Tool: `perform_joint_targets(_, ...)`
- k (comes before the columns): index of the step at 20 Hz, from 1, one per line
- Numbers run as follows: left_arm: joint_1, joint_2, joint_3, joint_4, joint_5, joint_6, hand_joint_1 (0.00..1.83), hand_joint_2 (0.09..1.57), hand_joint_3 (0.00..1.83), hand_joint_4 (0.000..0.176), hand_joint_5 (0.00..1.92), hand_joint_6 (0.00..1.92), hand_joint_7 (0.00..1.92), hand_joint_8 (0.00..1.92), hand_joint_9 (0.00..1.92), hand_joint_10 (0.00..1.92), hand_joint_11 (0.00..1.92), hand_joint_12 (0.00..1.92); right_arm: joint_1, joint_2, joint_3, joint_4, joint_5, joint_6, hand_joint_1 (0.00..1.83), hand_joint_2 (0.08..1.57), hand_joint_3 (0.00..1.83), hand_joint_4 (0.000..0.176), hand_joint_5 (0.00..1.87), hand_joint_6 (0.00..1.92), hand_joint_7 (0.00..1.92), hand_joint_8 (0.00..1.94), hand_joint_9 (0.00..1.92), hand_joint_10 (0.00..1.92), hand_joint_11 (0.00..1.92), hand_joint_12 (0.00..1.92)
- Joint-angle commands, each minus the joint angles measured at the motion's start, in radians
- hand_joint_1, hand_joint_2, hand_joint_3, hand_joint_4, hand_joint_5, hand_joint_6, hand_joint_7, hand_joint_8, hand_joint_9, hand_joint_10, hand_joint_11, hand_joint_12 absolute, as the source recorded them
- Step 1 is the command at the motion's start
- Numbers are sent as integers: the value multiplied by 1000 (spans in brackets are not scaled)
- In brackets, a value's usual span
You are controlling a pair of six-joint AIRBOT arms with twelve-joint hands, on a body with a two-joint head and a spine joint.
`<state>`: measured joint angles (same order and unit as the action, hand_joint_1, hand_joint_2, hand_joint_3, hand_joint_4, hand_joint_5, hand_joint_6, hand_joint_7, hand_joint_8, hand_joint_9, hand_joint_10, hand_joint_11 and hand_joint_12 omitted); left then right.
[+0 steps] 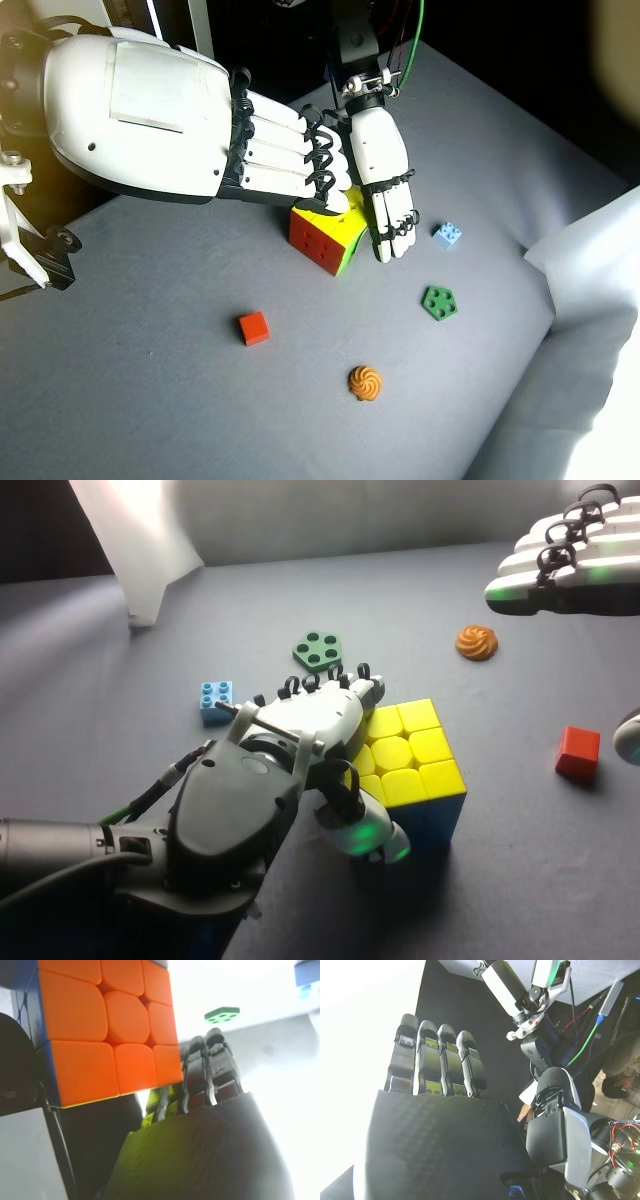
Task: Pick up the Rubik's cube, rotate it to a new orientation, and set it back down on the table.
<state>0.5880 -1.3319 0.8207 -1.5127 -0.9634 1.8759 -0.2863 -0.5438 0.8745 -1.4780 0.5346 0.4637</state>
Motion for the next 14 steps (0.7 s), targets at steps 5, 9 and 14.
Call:
perform_joint_targets(5, 9, -10, 1, 21, -7, -3, 1173, 894, 8, 15, 150, 32, 41, 15, 0, 0, 30, 14, 8, 1, -2, 60, 14, 3, 7, 1135, 0, 0, 72, 0, 50, 0, 11, 1, 0, 113)
perform_joint_targets(9, 13, -10, 1, 21, -7, -3, 1138, 899, 0, 0, 326, 10, 272, 18, 217, 28, 0, 602, 1, 1, -2, 60, -14, 2, 0, 1134, 0, 0, 57, 4, 39, 6, 7, 0, 0, 84)
perform_joint_targets(14, 15, -10, 1, 27, -7, -3, 1136, 929, 1, 0, 609, 39, 716, 75, 630, 193, 170, 1322, -4, 1, -2, 60, -20, 3, 36, 1129, 1, 0, 77, 1, 59, 1, 27, 1, 0, 137)
